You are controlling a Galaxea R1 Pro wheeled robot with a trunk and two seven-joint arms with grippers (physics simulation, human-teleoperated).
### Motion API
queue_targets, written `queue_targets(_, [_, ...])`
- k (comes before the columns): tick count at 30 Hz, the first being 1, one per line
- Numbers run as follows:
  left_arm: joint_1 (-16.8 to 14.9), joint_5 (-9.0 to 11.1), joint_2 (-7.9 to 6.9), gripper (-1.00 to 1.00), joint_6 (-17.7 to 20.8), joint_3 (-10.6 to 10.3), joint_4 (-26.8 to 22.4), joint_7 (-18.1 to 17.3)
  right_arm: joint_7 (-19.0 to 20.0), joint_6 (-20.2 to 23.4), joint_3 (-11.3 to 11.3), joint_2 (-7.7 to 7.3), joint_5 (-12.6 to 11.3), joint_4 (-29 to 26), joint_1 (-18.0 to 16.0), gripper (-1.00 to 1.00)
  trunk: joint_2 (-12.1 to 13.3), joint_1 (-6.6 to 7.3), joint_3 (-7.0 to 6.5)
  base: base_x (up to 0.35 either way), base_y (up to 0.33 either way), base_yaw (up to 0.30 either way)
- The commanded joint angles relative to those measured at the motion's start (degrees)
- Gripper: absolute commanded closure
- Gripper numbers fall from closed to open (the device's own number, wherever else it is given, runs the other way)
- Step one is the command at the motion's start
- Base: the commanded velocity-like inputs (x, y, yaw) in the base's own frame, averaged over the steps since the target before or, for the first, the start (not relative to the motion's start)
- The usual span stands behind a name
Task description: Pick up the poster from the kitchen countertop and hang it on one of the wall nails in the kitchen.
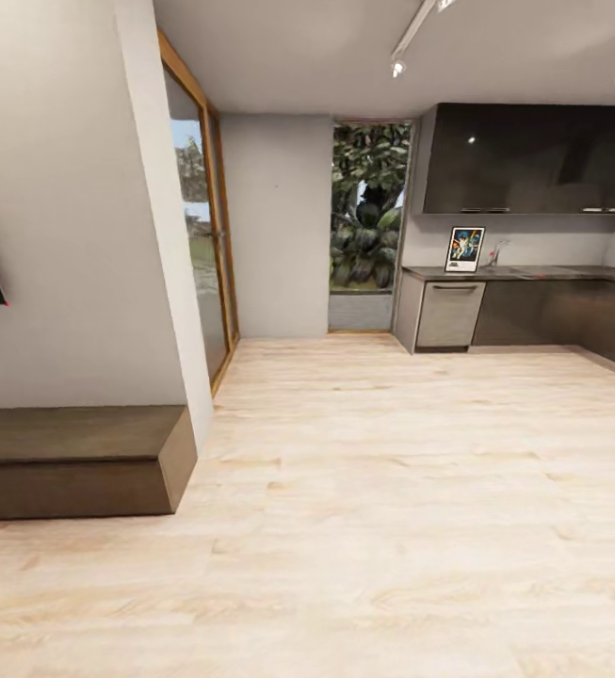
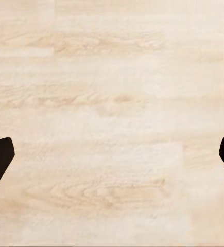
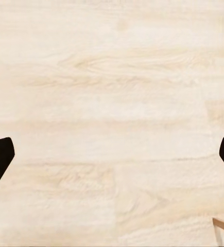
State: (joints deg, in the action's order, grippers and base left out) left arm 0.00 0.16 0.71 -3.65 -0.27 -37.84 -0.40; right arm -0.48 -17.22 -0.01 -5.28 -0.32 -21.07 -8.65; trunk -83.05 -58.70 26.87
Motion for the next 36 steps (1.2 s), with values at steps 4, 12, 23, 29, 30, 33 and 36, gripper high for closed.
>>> queue_targets(4, [0.0,0.0,0.0,-1.0,-0.1,0.0,0.0,0.0,0.0,-0.2,0.0,0.01,0.0,0.1,-0.1,-1.0,0.0,-0.03,0.06,0.334,-0.136,-0.299])
queue_targets(12, [0.0,0.0,0.0,-1.0,-0.1,0.0,0.0,0.0,0.0,-0.1,0.0,-0.04,0.0,0.1,-0.1,-1.0,0.0,-0.03,0.06,0.332,-0.14,-0.08])
queue_targets(23, [0.0,0.0,0.0,-1.0,-0.1,0.0,0.0,0.0,0.0,-0.2,0.0,-0.06,0.0,0.1,-0.1,-1.0,0.0,-0.03,0.06,0.332,-0.142,-0.004])
queue_targets(29, [0.0,0.0,0.0,-1.0,-0.1,0.0,0.0,0.0,0.0,-0.2,0.0,-0.05,0.0,0.1,-0.1,-1.0,0.0,-0.03,0.06,0.331,-0.142,0.0])
queue_targets(30, [0.0,0.0,0.0,-1.0,-0.1,0.0,0.0,0.0,0.0,-0.2,0.0,-0.06,0.0,0.1,-0.1,-1.0,0.0,-0.03,0.06,0.331,-0.143,0.0])
queue_targets(33, [0.0,0.0,0.0,-1.0,-0.1,0.0,0.0,0.0,0.0,-0.2,0.0,-0.06,0.0,0.1,-0.1,-1.0,0.0,-0.03,0.06,0.331,-0.143,0.0])
queue_targets(36, [0.0,0.0,0.0,-1.0,-0.1,0.0,0.0,0.0,0.0,-0.2,0.0,-0.04,0.0,0.1,-0.1,-1.0,0.0,-0.03,0.06,0.331,-0.143,-0.036])
